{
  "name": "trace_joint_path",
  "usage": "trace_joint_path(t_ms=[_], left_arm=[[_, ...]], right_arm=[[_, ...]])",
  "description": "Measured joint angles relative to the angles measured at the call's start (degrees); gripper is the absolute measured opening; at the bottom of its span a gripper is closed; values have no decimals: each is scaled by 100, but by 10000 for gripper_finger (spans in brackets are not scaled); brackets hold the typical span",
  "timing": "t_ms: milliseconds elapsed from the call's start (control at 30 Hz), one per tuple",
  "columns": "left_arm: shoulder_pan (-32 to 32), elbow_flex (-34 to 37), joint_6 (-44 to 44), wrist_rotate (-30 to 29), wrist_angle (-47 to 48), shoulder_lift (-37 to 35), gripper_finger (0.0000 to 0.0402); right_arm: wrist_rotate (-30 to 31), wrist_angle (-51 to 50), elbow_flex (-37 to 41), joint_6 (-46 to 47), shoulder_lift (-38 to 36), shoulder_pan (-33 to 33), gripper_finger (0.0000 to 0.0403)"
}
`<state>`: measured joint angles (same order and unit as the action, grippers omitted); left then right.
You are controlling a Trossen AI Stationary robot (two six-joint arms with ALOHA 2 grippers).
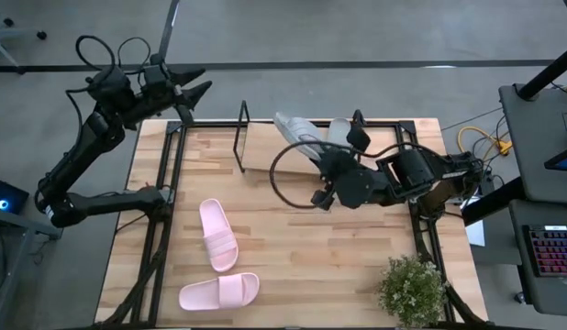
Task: Pick and place slides into the shelf
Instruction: Put the gray slipper on the shelf
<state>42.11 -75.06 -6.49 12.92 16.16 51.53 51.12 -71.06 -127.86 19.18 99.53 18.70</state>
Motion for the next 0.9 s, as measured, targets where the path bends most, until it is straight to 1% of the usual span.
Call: trace_joint_path(t_ms=[200, 433, 533, 667, 800, 900], left_arm=[[0, 32, 1, 5, 1, 145, 162], [0, 32, -12, 7, -8, 188, 162], [0, 32, -15, 7, -6, 194, 162], [0, 32, -17, 9, -6, 183, 162], [0, 34, -17, 9, 0, 183, 162], [0, 34, -19, 9, 69, 183, 162]], right_arm=[[24, 15, -115, 652, -17, 0, 26], [383, 27, -115, 1291, -42, -32, 26], [675, 25, -115, 1684, -50, -74, 26], [1050, 18, -115, 1883, -25, -154, 26], [1147, 19, -22, 1952, -3, -255, 26], [1383, -9, 68, 1952, 34, -271, 26]])
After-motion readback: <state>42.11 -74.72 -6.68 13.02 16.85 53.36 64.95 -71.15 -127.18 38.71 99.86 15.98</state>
